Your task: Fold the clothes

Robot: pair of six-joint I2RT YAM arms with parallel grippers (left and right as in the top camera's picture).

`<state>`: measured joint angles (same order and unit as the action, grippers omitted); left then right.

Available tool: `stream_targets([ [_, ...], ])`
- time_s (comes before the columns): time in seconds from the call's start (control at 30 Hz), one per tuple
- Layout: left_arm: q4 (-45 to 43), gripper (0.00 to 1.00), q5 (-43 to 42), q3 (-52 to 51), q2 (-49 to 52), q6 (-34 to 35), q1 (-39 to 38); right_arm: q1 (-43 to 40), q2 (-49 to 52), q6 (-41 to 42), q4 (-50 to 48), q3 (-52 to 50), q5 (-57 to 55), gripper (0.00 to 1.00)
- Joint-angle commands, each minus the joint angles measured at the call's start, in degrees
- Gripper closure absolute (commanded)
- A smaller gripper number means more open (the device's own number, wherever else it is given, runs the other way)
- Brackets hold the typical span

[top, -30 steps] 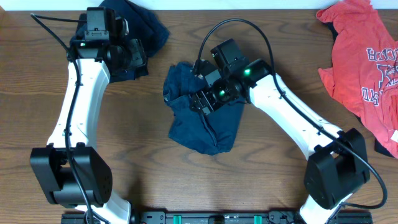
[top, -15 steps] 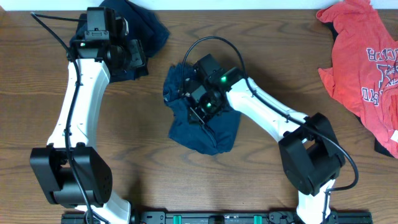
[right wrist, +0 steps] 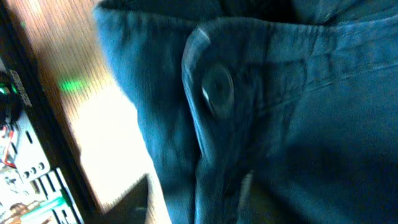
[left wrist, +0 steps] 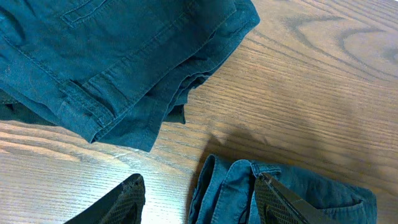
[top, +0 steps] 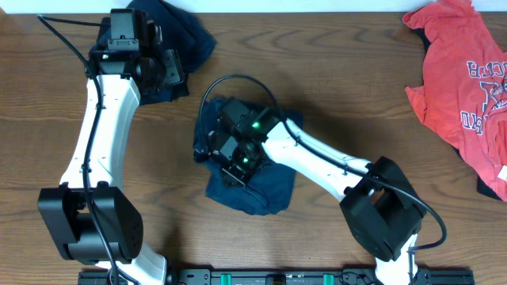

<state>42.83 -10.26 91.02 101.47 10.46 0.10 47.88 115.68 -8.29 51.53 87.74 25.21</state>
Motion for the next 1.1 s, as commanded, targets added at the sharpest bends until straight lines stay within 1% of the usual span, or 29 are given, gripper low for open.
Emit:
stream_targets([
  [0.0, -0.31, 0.41, 0.72, 0.33, -0.2, -0.76, 0.0, 1.57, -0.37, -3.78, 1.6, 0.52, -2.29, 0.06],
  [0.03, -0.31, 0.41, 0.7, 0.33, -0.2, -0.76, 0.0, 1.92, -0.39, -4.85, 2.69, 0.55, -2.29, 0.01],
  [0.17, -0.31, 0.4, 0.72, 0.33, -0.2, -0.76, 0.0, 2.45, -1.05, -6.69, 8.44, 1.29, -1.36, 0.01],
  [0.27, -0.28, 0.4, 0.7, 0.33, -0.2, -0.74, 0.0, 1.57, -2.45, -8.74, 12.66, 3.06, 2.97, 0.01],
  [0.37, -0.31, 0.4, 0.7, 0.33, -0.2, -0.74, 0.0, 0.26, -4.59, -8.66, 12.59, 3.87, 4.83, 0.01],
  [0.4, -0.31, 0.4, 0.7, 0.33, -0.2, -0.76, 0.0, -0.24, -5.35, -8.44, 11.8, 3.87, 4.52, 0.04],
  [0.43, -0.31, 0.4, 0.7, 0.33, -0.2, -0.76, 0.0, -0.7, -5.73, -8.44, 10.99, 3.87, 3.93, 0.17],
  [0.47, -0.31, 0.4, 0.7, 0.33, -0.2, -0.76, 0.0, -1.09, -5.77, -8.44, 10.21, 3.87, 3.19, 0.45],
  [0.5, -0.31, 0.4, 0.7, 0.33, -0.2, -0.76, 0.0, -1.46, -5.77, -8.17, 9.44, 3.87, 2.4, 0.8],
  [0.53, -0.31, 0.4, 0.7, 0.33, -0.2, -0.79, 0.0, -1.68, -5.64, -7.13, 8.66, 3.8, 1.36, 0.98],
  [0.6, -0.31, 0.4, 0.94, 0.33, -0.2, -0.81, 0.02, -1.79, -5.05, -5.38, 6.6, 3.21, -1.51, 0.99],
  [0.7, -0.35, 0.4, 2.99, 0.33, -0.2, -0.94, 0.0, -1.68, -3.78, -5.01, 4.17, 2.14, -4.11, 0.99],
  [0.87, 0.48, 0.4, 3.69, 0.33, -0.2, -0.98, 0.04, -2.36, -1.18, -4.42, 2.62, 1.79, -7.02, 0.99],
  [0.97, 3.1, 0.4, 3.21, 0.33, -0.2, -1.03, 0.0, -5.35, -1.4, 1.75, -0.48, 1.81, -9.92, 0.99],
  [1.0, 5.07, 0.4, 2.91, 0.33, -0.2, -2.03, -0.42, -7.69, -1.42, 3.96, -1.9, 1.81, -10.25, 0.99],
  [1.07, 6.88, 0.4, 1.66, 0.33, -0.2, -4.28, -0.9, -10.69, -1.38, 5.86, -2.97, 1.79, -10.23, 0.99],
])
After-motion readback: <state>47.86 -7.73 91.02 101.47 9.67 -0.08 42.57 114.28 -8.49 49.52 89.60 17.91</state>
